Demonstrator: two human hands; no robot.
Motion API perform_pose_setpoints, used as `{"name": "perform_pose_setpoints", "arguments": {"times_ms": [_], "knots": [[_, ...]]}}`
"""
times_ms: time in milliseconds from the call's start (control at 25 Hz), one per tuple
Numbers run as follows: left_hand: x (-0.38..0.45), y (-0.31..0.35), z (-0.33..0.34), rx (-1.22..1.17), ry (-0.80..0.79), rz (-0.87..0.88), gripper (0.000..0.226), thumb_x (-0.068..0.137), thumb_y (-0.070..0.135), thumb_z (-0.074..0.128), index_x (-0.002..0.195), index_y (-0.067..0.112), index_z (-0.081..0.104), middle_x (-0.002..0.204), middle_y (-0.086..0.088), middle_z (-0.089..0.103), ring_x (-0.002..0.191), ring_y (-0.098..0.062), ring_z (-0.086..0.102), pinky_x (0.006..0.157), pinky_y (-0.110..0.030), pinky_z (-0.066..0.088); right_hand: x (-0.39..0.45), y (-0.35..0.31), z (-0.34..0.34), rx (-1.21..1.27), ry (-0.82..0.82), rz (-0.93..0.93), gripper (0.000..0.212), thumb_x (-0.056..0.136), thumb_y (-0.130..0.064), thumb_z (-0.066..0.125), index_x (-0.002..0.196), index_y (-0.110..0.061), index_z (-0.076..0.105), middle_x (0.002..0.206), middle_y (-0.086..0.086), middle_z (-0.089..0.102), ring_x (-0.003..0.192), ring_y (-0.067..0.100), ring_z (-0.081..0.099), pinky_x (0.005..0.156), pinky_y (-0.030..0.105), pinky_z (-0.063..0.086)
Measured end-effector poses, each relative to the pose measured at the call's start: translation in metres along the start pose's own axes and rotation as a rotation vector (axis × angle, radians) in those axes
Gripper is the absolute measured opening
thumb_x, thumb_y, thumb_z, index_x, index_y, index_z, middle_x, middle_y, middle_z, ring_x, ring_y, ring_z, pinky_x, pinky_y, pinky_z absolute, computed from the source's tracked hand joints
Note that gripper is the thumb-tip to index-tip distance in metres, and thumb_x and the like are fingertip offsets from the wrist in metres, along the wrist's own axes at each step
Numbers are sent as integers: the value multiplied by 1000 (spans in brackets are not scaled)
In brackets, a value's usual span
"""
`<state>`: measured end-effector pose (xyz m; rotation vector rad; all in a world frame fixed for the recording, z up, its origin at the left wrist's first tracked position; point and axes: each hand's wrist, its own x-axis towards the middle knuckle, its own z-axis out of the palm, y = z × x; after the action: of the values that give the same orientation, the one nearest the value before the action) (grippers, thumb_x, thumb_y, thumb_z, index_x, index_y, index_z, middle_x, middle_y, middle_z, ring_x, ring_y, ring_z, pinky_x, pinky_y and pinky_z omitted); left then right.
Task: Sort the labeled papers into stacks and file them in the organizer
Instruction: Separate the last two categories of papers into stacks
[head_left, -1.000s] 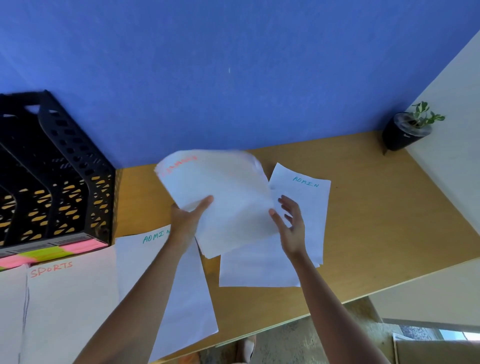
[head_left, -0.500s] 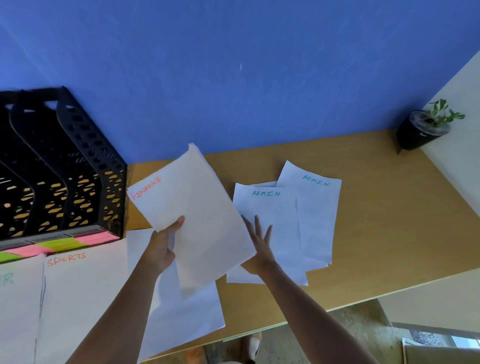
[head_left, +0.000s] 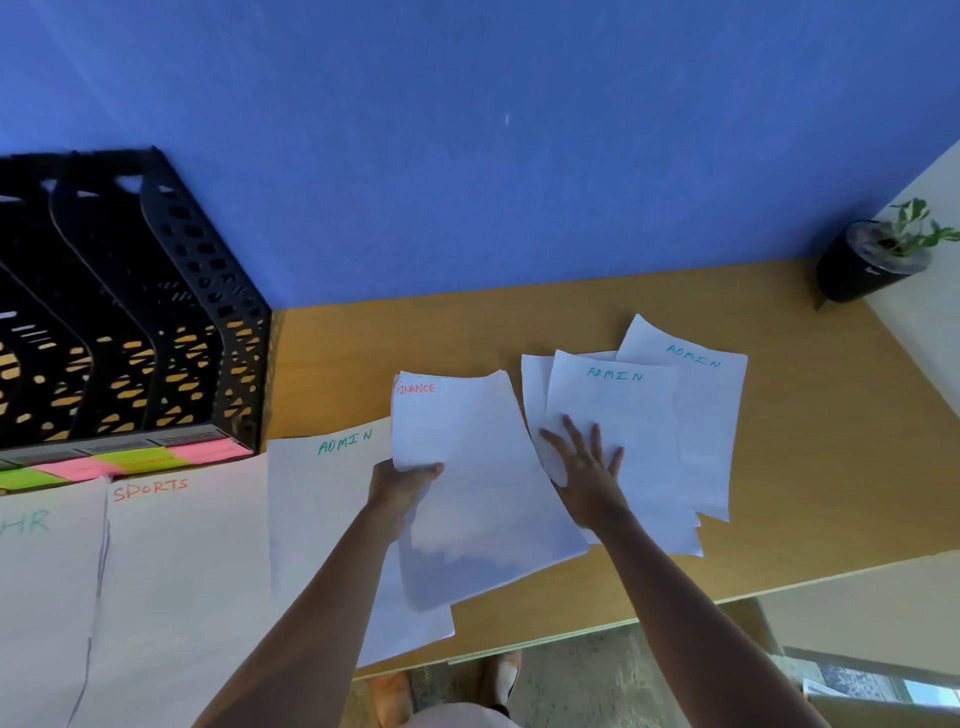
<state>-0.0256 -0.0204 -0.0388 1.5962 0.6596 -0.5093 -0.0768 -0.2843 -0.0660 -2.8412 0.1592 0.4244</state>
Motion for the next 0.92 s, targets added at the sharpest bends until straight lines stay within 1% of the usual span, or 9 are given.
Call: {"name": "perform_pose_setpoints", "arguments": {"times_ms": [120,280,400,480,560,640,720,840,920], "knots": [[-2,-7,13,70,33,-18,35,78,8,81,111,7,67,105,-9,68,94,-27,62,80,-31,47,-8,22,-6,0,22,17,64,97,-50,49,154,-38,23,167,-8,2,152,37,-5,112,73,4],[-9,-13,29,218,59,-20,35,77,16,80,109,7,68,102,-10,69,88,-28,63,67,-25,47,-13,40,-7,24,33,50,65,95,-49,53,153,-39,24,167,-8,2,152,36,-7,113,74,2],[-16,-15,41,276,63,21,32,79,16,79,108,8,66,100,-7,66,85,-25,59,58,-21,44,-16,50,-8,42,45,64,65,94,-49,55,152,-40,26,167,-8,3,153,36,-7,113,73,-1],[-23,-16,48,311,96,45,23,82,17,75,102,12,63,103,-9,67,85,-25,58,62,-24,48,-16,52,-8,52,48,56,65,94,-48,56,152,-40,27,167,-8,4,153,35,-6,113,73,-1],[-30,-17,53,344,144,88,23,85,15,72,106,10,62,110,-13,68,92,-29,62,74,-36,58,-16,54,-8,59,57,50,66,93,-48,58,151,-40,28,167,-7,5,153,36,-6,114,73,-1],[-38,-20,58,378,181,206,43,82,7,72,121,11,55,119,-12,66,105,-32,63,85,-40,57,-15,55,-7,74,67,49,66,92,-49,59,151,-39,29,166,-7,8,153,35,-4,114,72,-1],[-45,-25,60,372,178,343,69,76,-5,71,136,16,42,126,-8,56,114,-29,58,89,-40,55,-16,55,-7,130,116,52,67,92,-51,59,151,-36,31,165,-5,18,153,33,5,115,69,2],[-49,-32,62,466,161,457,96,72,-14,69,149,21,24,137,-5,36,128,-26,43,95,-38,53,-17,65,-13,311,347,151,67,90,-48,64,148,-26,39,152,3,43,143,30,34,115,59,26],[-49,-31,64,584,179,499,101,72,-12,72,152,21,20,146,-5,26,138,-27,30,99,-36,50,-16,78,-18,407,501,352,71,85,-43,71,145,-20,40,144,10,48,134,33,41,109,55,34]]}}
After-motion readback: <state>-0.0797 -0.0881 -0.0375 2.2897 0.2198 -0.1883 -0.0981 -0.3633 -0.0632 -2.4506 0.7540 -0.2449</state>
